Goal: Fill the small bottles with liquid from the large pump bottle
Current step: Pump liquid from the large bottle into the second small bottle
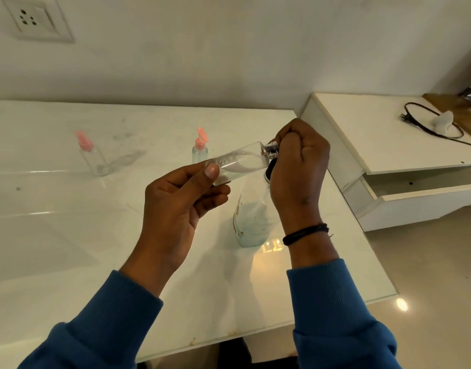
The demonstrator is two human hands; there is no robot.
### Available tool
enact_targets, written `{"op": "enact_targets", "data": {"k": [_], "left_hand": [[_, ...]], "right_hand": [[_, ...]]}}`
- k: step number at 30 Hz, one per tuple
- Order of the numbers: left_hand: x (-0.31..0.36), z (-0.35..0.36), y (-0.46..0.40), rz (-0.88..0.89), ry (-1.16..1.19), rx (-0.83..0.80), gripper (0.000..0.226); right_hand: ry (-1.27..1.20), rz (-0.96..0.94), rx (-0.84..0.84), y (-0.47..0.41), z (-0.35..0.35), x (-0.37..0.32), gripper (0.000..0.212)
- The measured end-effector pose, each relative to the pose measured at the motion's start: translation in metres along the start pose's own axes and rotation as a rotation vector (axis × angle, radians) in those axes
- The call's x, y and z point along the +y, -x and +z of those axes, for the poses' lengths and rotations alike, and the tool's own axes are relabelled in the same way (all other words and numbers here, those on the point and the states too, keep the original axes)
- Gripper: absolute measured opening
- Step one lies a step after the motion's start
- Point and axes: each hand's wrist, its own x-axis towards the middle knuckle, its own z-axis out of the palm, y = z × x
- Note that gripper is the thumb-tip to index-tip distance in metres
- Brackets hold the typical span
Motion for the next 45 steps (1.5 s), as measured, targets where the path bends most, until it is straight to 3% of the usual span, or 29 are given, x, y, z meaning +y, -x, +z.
{"op": "enact_targets", "data": {"k": [13, 35, 45], "left_hand": [[0.0006, 0.0022, 0.0019, -0.013, -0.006, -0.003, 0.032], [-0.0002, 0.0017, 0.0008, -0.023, -0.012, 0.007, 0.052], [-0.0006, 0.0025, 0.0013, -0.037, -0.008, 0.013, 0.045]], "right_hand": [[-0.021, 0.029, 0.013, -0.0002, -0.0018, -0.0022, 0.021], [0.011, -0.031, 0.065, 0.0003, -0.0012, -0.0027, 0.023], [0.047, -0.047, 0.049, 0.0004, -0.0013, -0.0036, 0.024]]}}
